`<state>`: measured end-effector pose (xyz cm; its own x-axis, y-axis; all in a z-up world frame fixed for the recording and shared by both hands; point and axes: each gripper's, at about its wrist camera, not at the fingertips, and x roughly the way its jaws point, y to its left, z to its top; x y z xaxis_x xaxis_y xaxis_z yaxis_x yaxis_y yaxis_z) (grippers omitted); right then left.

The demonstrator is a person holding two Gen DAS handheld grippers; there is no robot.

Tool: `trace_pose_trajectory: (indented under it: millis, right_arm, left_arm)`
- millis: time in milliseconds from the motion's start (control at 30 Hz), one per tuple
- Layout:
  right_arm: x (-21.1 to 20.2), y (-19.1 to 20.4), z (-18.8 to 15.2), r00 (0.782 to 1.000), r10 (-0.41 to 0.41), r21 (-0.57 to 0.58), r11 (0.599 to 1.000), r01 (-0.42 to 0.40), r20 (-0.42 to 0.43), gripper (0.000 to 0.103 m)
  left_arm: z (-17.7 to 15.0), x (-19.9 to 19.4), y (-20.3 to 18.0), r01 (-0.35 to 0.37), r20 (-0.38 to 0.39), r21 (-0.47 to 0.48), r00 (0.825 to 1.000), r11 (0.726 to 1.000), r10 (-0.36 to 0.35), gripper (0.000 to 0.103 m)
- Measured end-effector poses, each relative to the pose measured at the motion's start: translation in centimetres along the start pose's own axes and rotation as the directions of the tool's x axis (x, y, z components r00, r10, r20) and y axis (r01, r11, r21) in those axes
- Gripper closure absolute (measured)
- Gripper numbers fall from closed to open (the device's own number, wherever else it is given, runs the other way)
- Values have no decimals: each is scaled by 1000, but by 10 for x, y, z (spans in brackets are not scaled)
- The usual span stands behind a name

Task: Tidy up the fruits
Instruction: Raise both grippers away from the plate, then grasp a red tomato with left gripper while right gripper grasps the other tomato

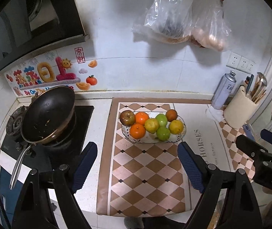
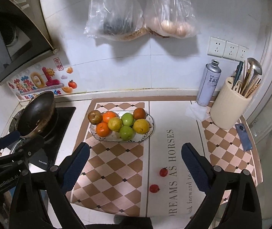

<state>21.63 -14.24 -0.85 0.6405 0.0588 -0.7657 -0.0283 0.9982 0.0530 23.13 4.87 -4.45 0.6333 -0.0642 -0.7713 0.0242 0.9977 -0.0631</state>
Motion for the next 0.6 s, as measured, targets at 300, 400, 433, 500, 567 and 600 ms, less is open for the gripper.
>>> trace_pose_trajectory:
  millis: [300, 400, 433, 500, 567, 600]
  right_arm:
    - [-4, 3, -8, 1000, 22, 5, 1000, -22, -1, 4]
    - [1, -3, -9, 999, 52, 33, 998, -51, -6, 4]
    - [5, -7, -8, 998, 67, 45, 997, -66, -14, 4]
    - [19, -18, -9, 994, 99, 82, 992, -95, -47, 4]
    - [39, -34, -14, 988, 121, 130, 986, -108, -95, 4]
    - [55, -48, -19, 985, 121, 161, 982, -100, -126, 4]
  left_arm:
    - [-9, -5, -5, 5, -6, 4, 1000, 1000, -5, 17]
    - [-10, 0, -7, 6, -21, -5, 1000, 1000, -6, 17]
    - [-11, 1, -7, 8, -25, -5, 1000, 1000, -8, 17]
    - [-10, 9, -10, 1, -37, -4, 999, 1000, -1, 17]
    - [-11, 22, -15, -6, -60, 11, 998, 1000, 7, 17]
    - [-12, 30, -19, -9, -78, 23, 997, 1000, 10, 12]
